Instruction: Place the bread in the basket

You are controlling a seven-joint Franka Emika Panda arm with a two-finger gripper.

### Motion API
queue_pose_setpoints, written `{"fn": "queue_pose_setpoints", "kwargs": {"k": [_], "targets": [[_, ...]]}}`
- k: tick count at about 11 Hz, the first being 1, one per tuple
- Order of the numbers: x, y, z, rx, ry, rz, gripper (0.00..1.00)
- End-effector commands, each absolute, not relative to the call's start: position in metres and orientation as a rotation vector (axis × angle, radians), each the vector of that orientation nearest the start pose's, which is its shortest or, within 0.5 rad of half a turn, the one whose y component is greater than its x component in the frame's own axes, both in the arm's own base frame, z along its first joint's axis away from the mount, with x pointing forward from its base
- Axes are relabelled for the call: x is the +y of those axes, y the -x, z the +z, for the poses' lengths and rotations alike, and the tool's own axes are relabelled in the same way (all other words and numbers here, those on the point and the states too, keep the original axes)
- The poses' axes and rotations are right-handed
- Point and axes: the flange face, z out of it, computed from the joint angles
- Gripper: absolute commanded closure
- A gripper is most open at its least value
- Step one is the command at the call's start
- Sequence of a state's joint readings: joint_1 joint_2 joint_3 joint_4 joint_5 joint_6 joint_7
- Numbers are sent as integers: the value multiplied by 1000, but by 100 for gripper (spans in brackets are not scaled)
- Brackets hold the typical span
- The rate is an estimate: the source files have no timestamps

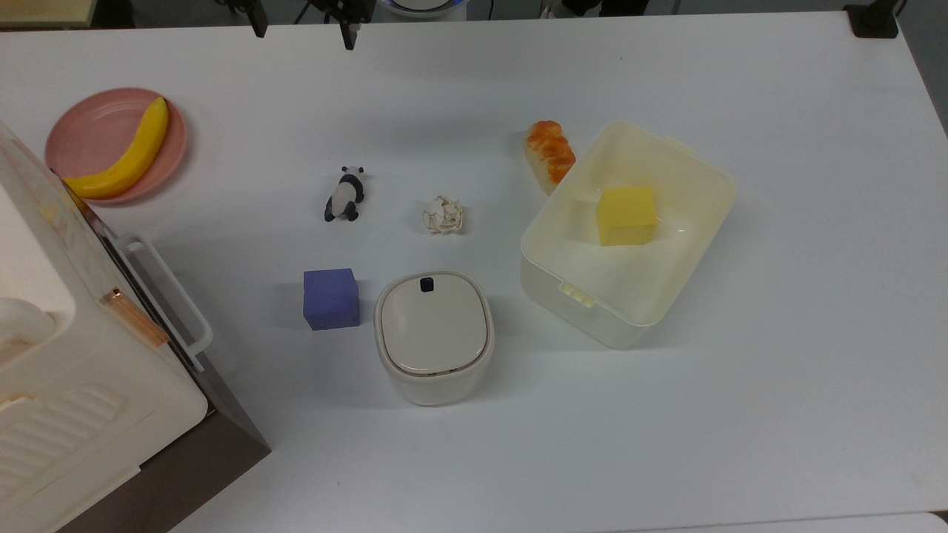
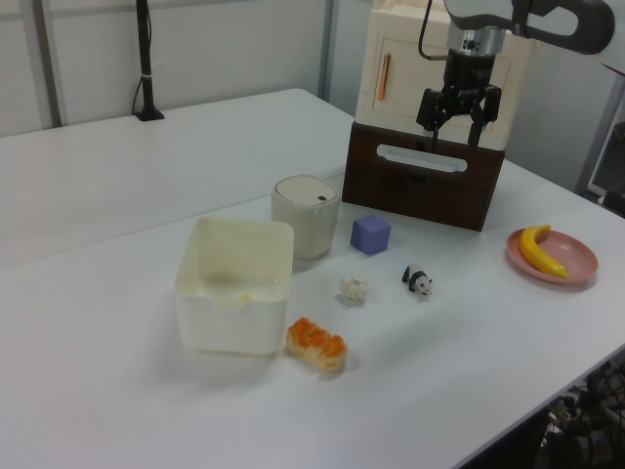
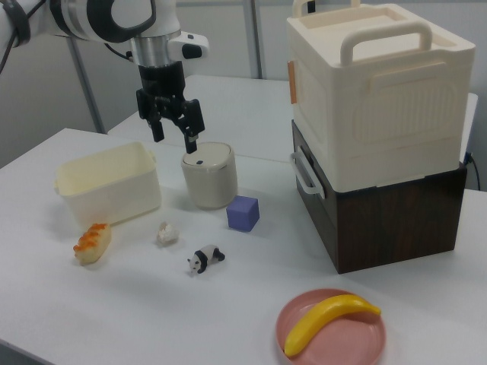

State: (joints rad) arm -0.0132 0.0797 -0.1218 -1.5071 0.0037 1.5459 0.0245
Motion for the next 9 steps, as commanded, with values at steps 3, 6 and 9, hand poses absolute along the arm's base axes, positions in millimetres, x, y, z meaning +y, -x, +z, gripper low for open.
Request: {"fn": "queue_pose_setpoints", "kwargs": {"k": [3,6,9], "targets": [[-75,-570,611,246,3143,94,0],[-64,-572,606,223,3148,114,0],[-60,-571,602,209,3153,141,0]]}}
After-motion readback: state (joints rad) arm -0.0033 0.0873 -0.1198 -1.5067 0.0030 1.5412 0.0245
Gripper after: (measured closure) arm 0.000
